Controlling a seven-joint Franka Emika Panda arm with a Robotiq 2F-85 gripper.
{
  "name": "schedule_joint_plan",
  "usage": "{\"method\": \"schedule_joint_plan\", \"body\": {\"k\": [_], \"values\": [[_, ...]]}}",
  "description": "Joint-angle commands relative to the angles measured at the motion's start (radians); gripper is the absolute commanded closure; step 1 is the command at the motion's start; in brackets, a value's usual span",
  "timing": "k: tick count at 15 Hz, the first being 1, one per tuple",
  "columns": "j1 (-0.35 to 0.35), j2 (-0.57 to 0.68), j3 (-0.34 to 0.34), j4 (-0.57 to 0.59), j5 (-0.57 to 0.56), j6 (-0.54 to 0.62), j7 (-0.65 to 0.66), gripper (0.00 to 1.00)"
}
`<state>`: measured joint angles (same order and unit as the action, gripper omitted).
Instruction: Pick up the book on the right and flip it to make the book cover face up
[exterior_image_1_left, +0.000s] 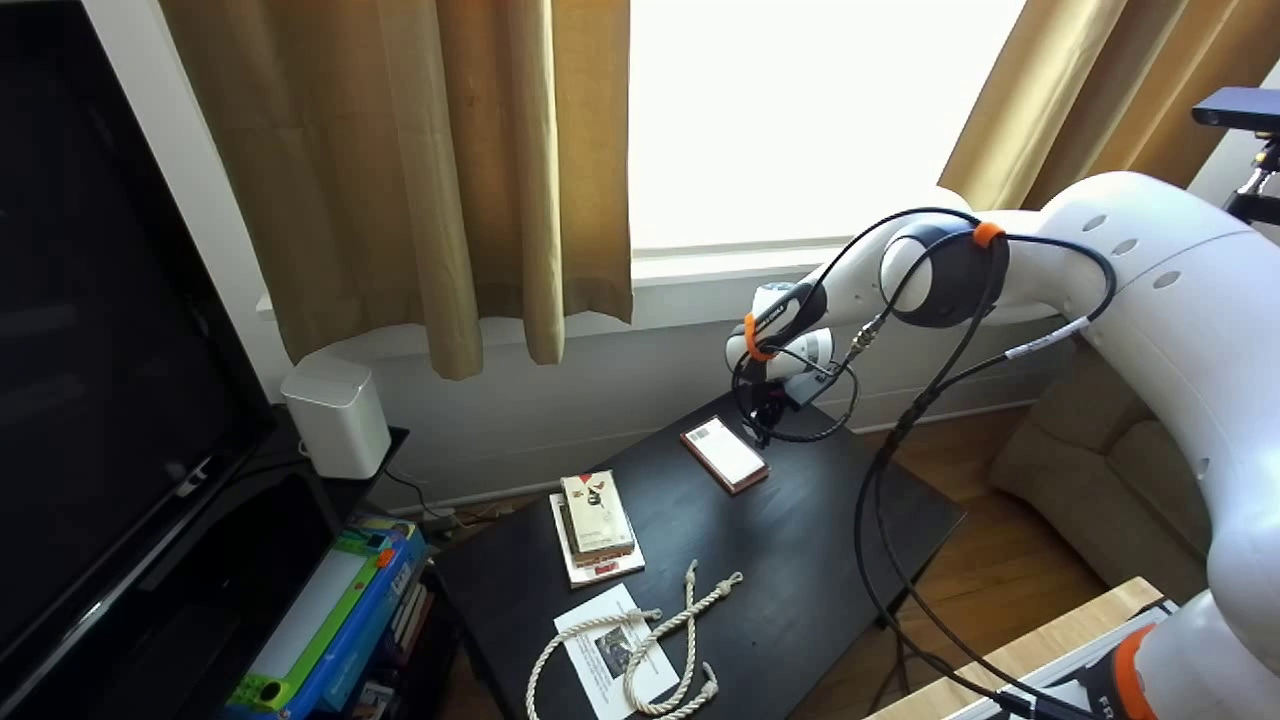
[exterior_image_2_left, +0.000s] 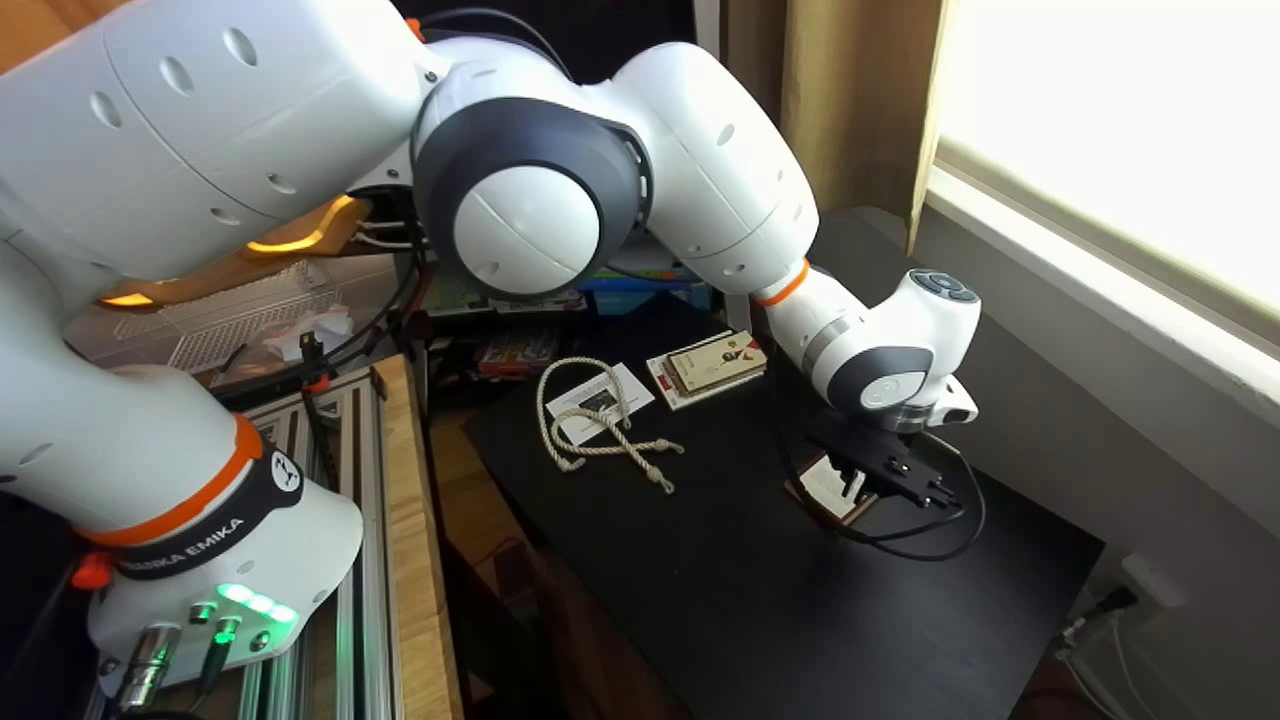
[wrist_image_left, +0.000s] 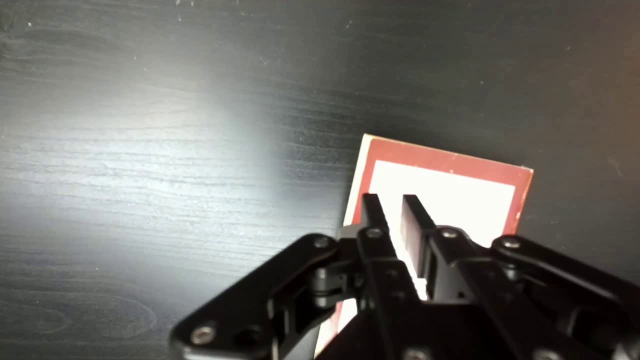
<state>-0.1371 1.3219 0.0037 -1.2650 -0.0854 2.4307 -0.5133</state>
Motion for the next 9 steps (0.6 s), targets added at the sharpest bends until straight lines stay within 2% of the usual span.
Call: {"method": "schedule_joint_plan", "body": {"k": [1, 7, 8, 9], "values": [[-0.037, 0.009, 0.009, -0.046, 0.01, 0.058, -0.022, 0.51], [-0.151, 0.088, 0.112, -0.02, 0.028, 0.22, -0.042, 0.05], [-0.17, 0.105, 0.134, -0.013, 0.035, 0.251, -0.044, 0.0], [-0.187, 0.119, 0.158, -0.006, 0.043, 0.279, -0.044, 0.0]]}}
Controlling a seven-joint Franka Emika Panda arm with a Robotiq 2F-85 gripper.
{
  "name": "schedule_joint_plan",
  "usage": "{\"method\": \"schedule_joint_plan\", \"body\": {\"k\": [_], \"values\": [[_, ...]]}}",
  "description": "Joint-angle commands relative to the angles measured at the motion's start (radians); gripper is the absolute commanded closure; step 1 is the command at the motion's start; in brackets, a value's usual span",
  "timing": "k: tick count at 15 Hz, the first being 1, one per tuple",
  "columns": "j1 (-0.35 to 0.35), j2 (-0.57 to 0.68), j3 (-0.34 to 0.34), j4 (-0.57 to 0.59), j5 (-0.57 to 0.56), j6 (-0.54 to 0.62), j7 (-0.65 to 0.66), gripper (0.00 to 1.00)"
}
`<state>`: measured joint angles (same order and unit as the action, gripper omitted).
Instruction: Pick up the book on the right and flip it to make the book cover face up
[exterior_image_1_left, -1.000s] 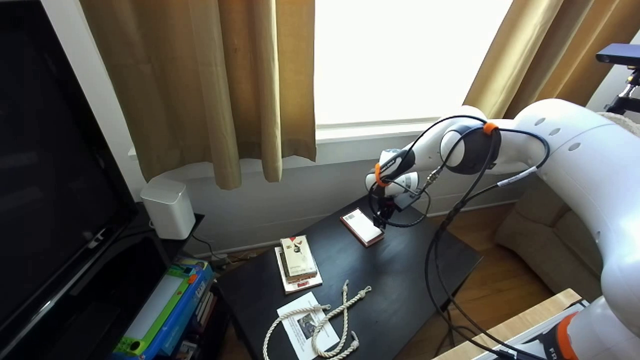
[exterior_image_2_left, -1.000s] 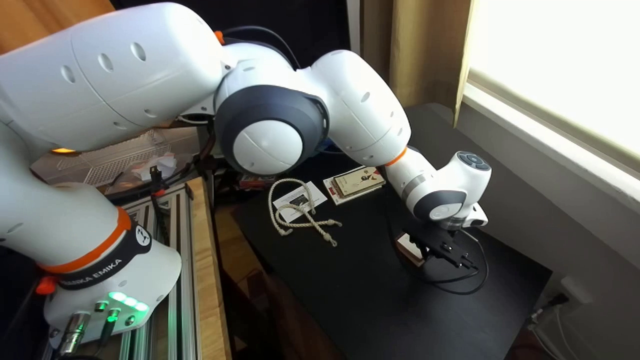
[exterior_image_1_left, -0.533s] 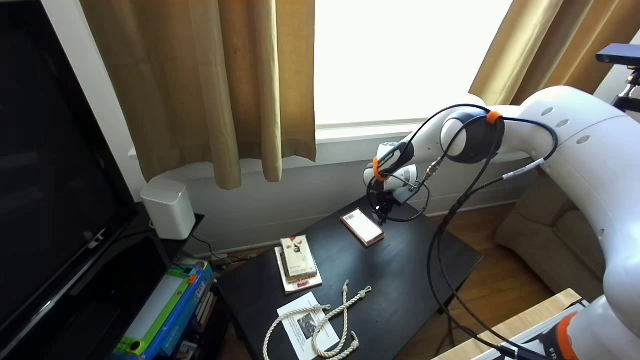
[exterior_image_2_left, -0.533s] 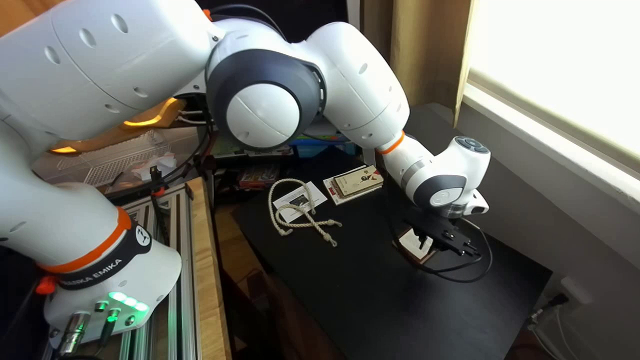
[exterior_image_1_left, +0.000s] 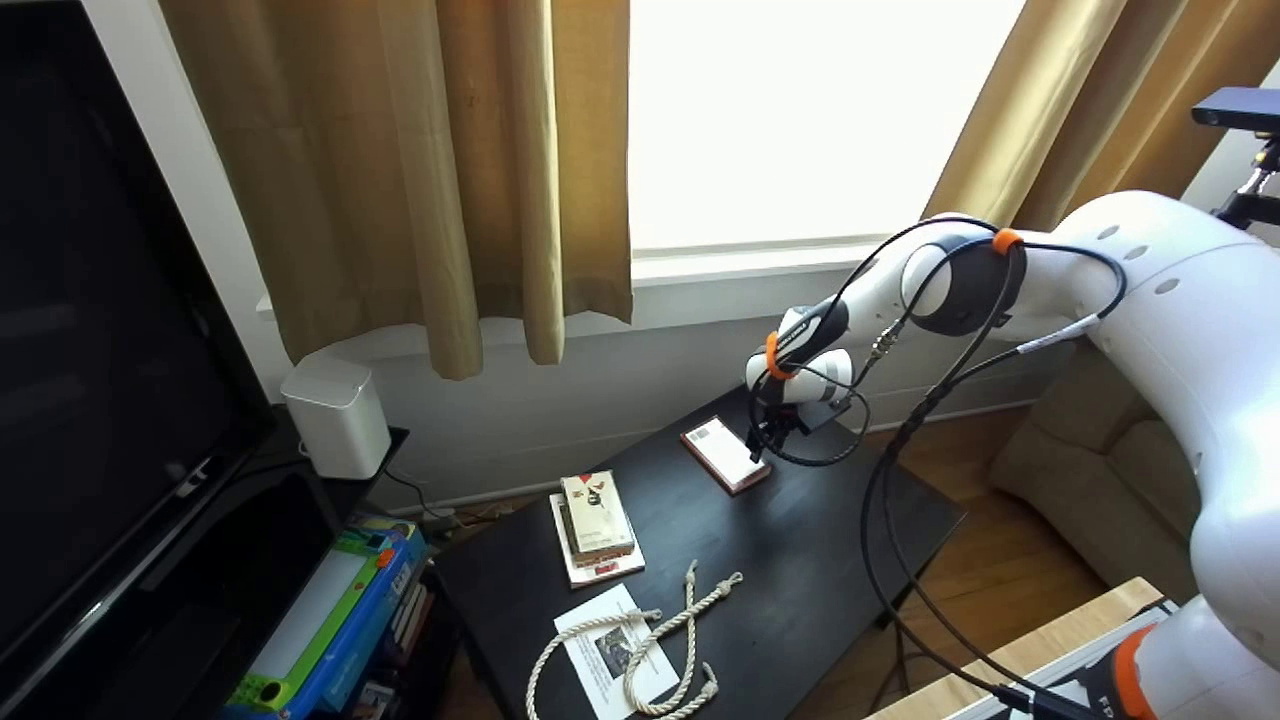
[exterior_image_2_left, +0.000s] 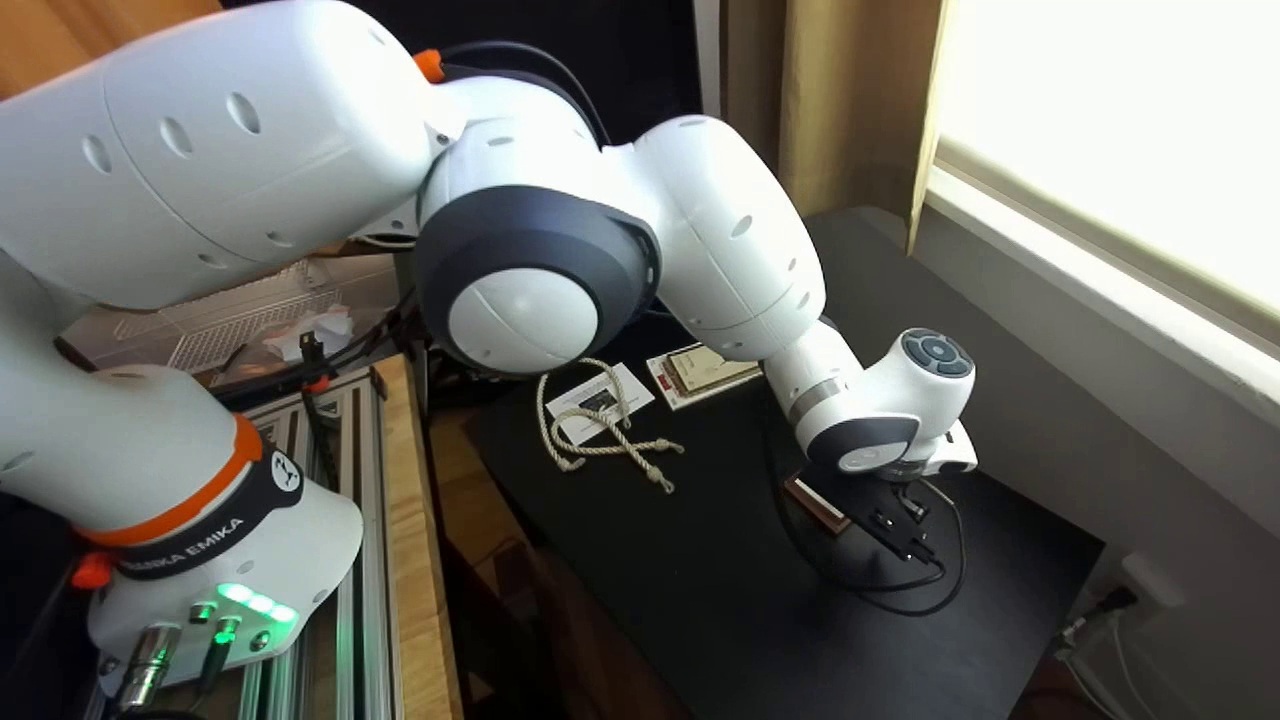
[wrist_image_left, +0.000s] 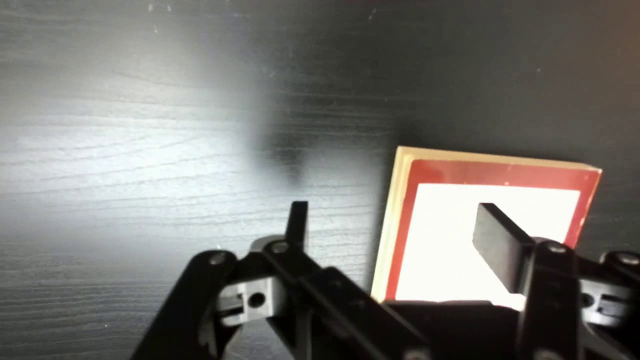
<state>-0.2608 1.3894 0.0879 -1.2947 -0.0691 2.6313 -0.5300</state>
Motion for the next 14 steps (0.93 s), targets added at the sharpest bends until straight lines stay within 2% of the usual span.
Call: {"method": "schedule_joint_plan", "body": {"k": [1, 4, 5, 6, 8, 9, 10, 14], "values": [[-0.079, 0.063, 0.095, 0.029, 0.031, 0.103, -0.032, 0.0], [-0.125, 0.102, 0.165, 0.058, 0.051, 0.096, -0.043, 0.0], [-0.131, 0.109, 0.179, 0.063, 0.057, 0.088, -0.041, 0.03], [-0.138, 0.119, 0.19, 0.074, 0.061, 0.082, -0.046, 0.25], [-0.143, 0.132, 0.202, 0.089, 0.068, 0.072, -0.044, 0.27], [-0.144, 0.138, 0.205, 0.095, 0.07, 0.07, -0.044, 0.34], [-0.148, 0.097, 0.201, 0.036, 0.083, 0.085, -0.044, 0.42], [-0.149, 0.097, 0.197, 0.044, 0.1, 0.074, -0.035, 0.74]]}}
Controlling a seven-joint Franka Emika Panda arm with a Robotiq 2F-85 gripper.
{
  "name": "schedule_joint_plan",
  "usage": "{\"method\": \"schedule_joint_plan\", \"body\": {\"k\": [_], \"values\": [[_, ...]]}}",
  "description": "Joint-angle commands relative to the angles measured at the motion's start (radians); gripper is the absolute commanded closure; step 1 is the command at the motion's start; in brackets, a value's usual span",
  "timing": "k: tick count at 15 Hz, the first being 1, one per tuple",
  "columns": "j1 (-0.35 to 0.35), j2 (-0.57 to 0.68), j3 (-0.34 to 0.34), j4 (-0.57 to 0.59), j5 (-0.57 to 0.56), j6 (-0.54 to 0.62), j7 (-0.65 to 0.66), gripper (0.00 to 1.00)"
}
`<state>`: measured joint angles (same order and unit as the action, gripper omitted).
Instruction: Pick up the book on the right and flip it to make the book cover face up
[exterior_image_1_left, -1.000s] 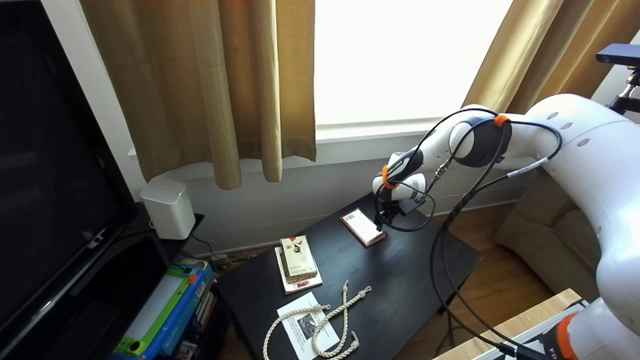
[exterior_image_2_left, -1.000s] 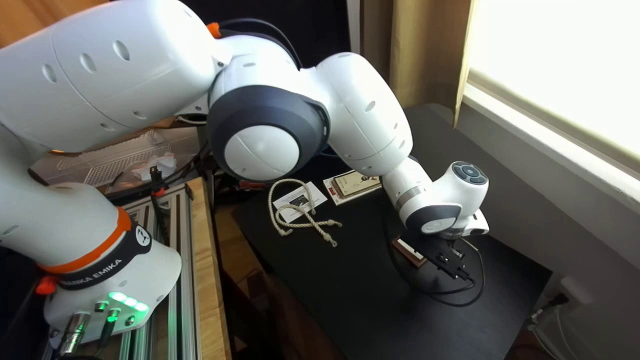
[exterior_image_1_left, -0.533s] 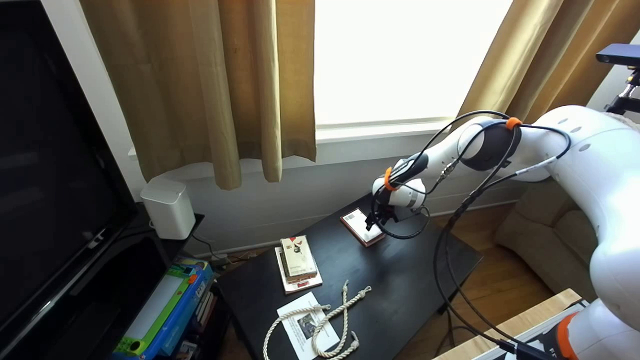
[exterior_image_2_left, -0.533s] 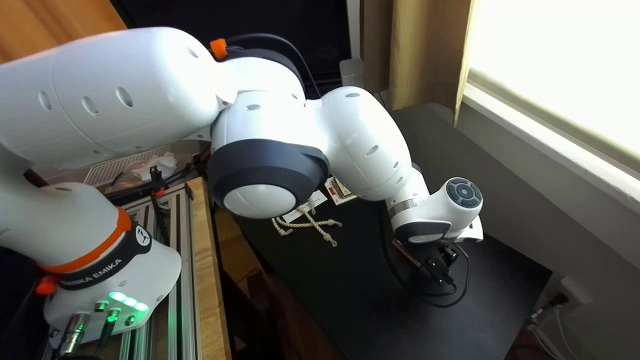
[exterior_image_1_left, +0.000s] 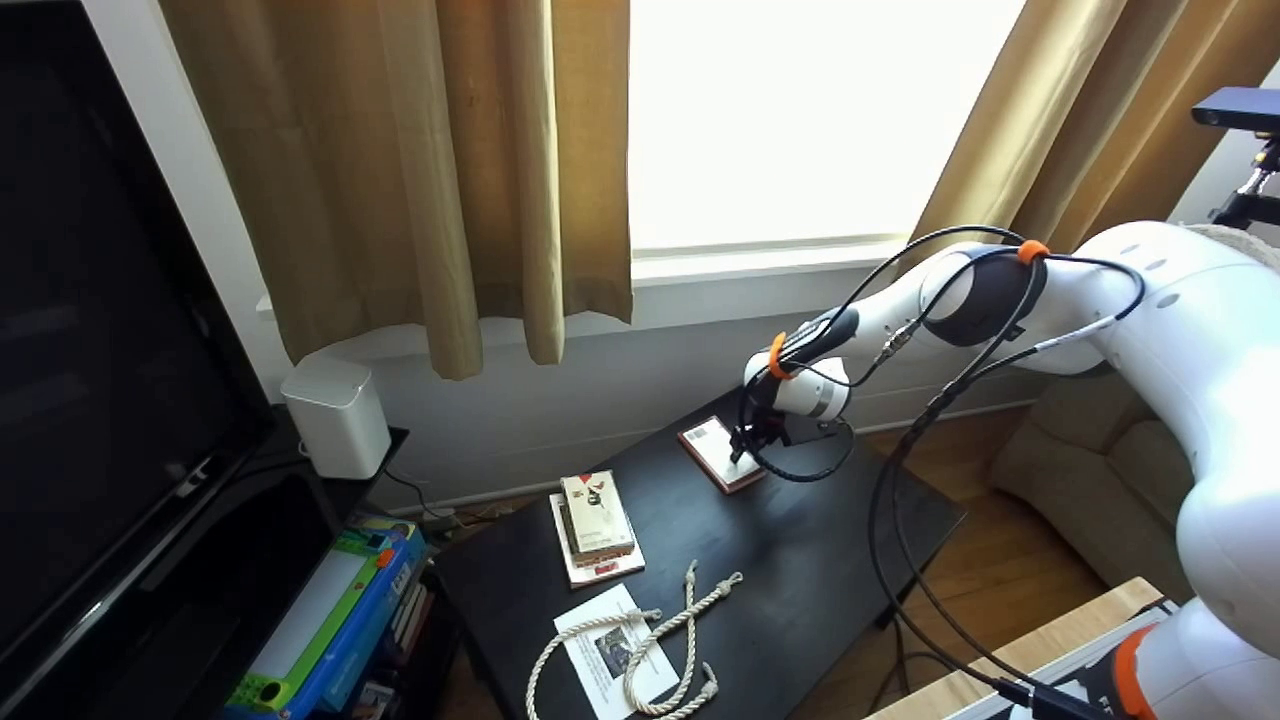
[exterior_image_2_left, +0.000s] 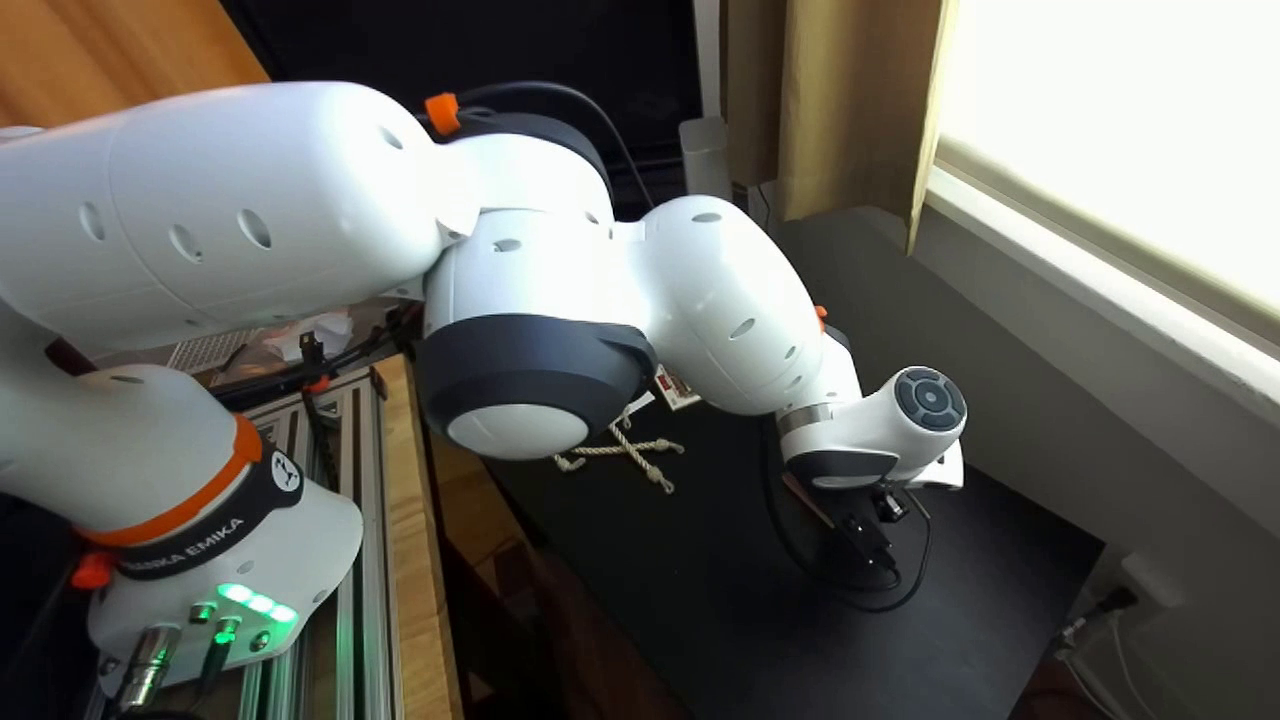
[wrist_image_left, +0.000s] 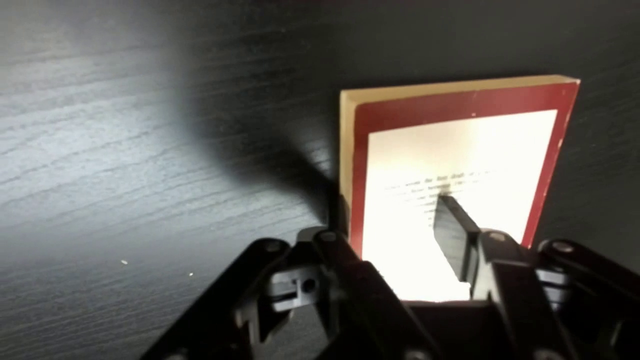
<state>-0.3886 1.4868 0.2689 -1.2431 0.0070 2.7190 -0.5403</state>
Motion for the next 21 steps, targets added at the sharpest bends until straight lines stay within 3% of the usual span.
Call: {"method": "schedule_joint_plan", "body": {"k": [1, 4, 10, 18, 21], "values": [[-0.021, -0.001, 0.015, -0.007, 0.027, -0.014, -0.024, 0.81], [-0.025, 0.02, 0.02, 0.028, 0.015, -0.023, -0.022, 1.0], [-0.036, 0.016, 0.035, 0.029, 0.015, -0.032, -0.031, 0.98], [-0.096, -0.075, 0.117, -0.08, 0.026, 0.002, -0.062, 0.98], [-0.082, -0.123, 0.091, -0.125, 0.014, 0.01, -0.018, 0.98]]}}
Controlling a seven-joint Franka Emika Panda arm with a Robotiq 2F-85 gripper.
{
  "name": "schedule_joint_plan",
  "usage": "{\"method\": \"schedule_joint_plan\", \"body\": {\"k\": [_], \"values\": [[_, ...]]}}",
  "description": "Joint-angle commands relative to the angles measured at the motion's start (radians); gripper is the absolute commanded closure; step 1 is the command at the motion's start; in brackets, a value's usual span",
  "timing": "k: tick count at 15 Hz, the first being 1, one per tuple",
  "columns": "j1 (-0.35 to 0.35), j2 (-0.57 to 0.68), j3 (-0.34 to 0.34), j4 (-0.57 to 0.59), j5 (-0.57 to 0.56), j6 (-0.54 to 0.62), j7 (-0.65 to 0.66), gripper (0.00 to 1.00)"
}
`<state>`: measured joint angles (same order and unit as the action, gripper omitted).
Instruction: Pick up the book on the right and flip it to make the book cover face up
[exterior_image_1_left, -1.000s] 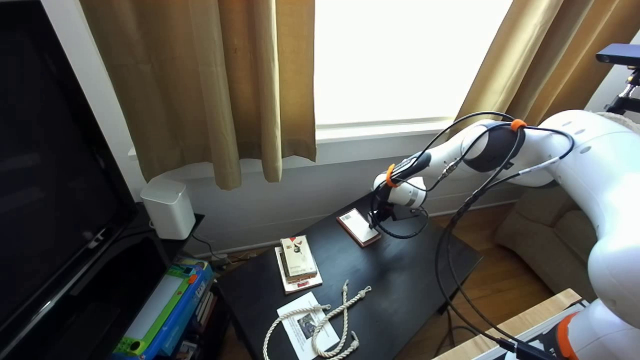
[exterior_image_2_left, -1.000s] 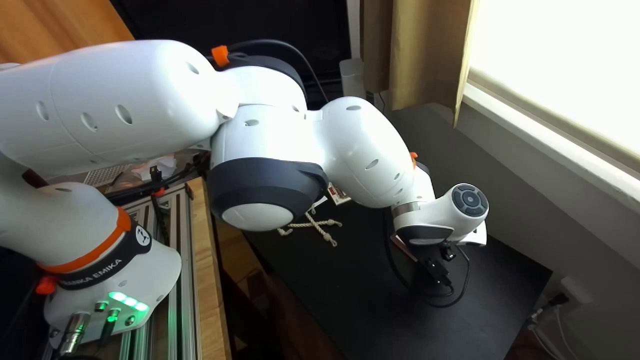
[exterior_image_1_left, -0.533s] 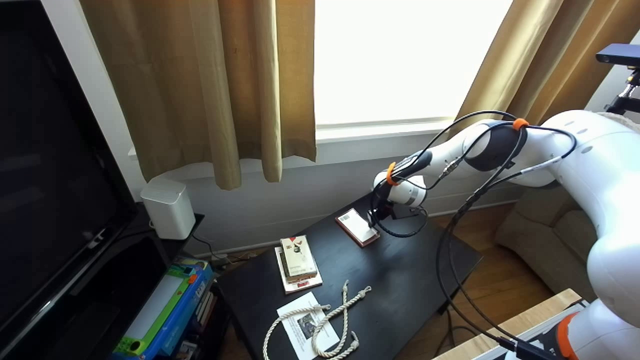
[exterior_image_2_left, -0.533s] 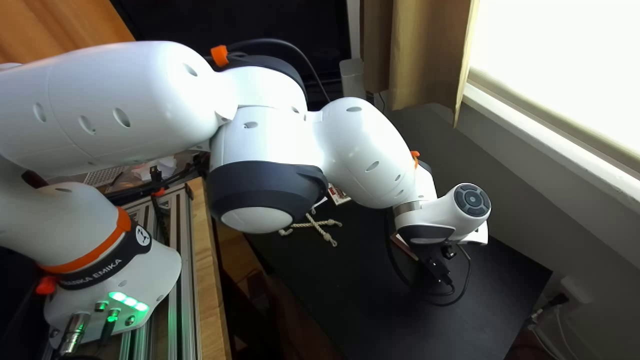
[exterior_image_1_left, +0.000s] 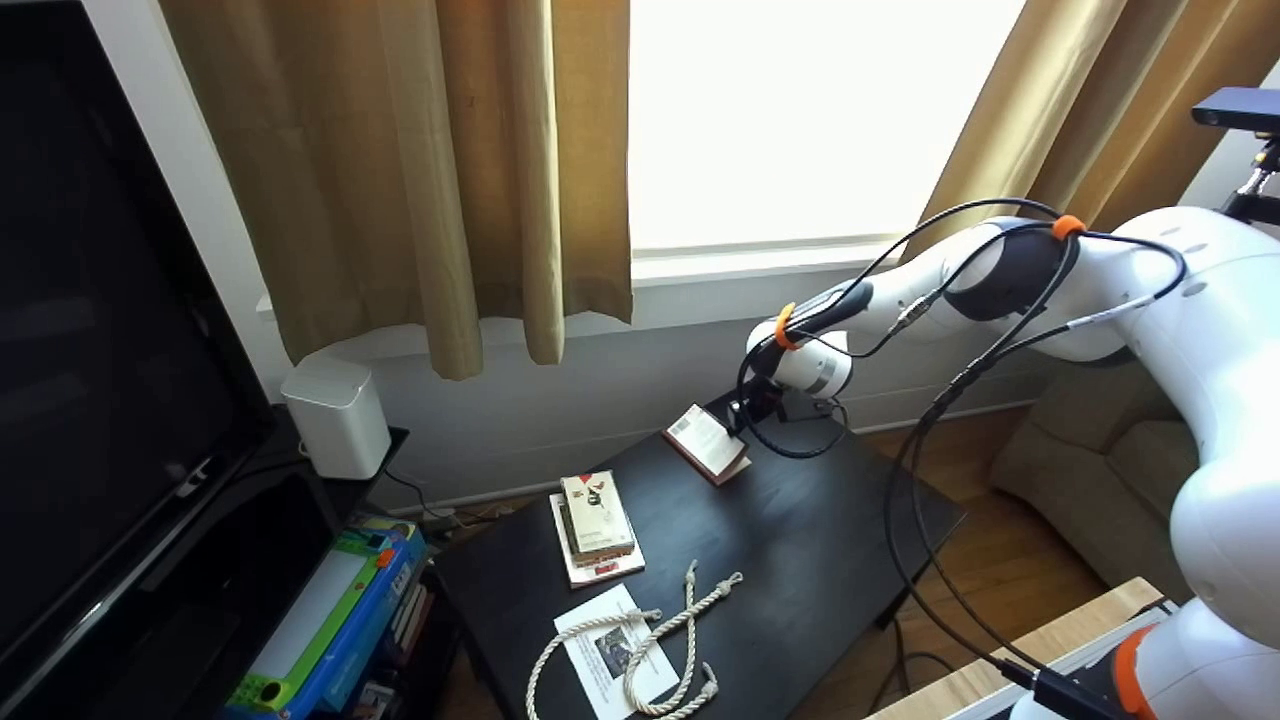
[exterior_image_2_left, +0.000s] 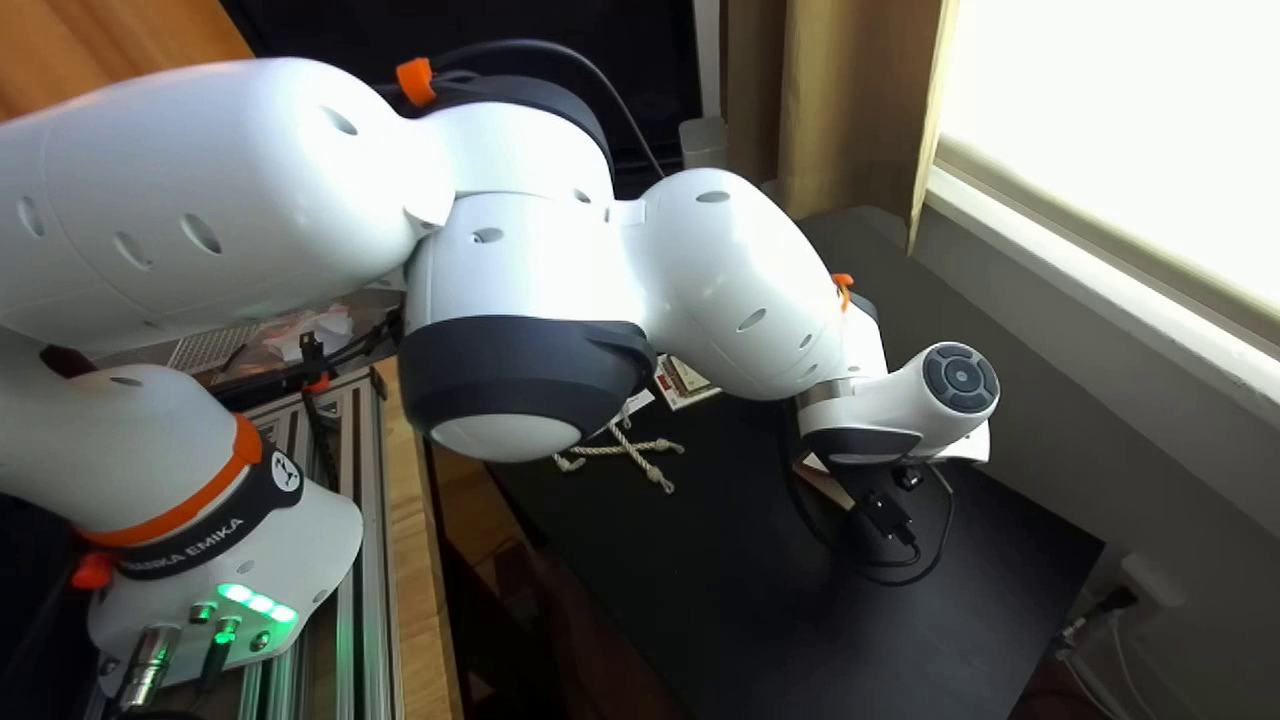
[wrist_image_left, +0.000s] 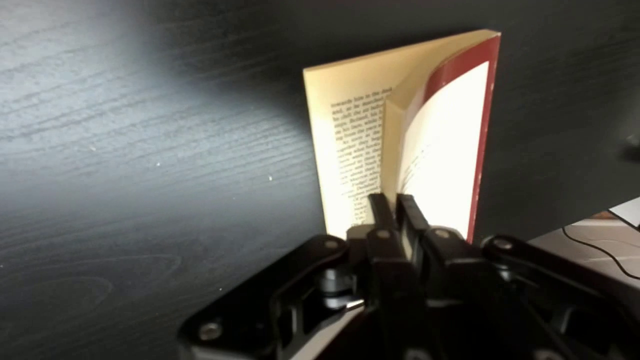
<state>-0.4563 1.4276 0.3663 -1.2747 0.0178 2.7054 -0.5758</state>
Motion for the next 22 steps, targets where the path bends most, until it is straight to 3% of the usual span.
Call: {"method": "schedule_joint_plan", "body": {"k": [1, 6, 16, 19, 22], "values": [[-0.017, -0.082, -0.002, -0.115, 0.003, 0.023, 0.015, 0.98], [0.02, -0.177, -0.023, -0.22, 0.03, 0.037, 0.083, 0.98], [-0.047, -0.329, 0.043, -0.37, 0.217, -0.123, 0.143, 0.98], [-0.022, -0.39, 0.005, -0.399, 0.266, -0.178, 0.19, 0.98], [0.056, -0.445, -0.081, -0.41, 0.25, -0.214, 0.281, 0.98]]}}
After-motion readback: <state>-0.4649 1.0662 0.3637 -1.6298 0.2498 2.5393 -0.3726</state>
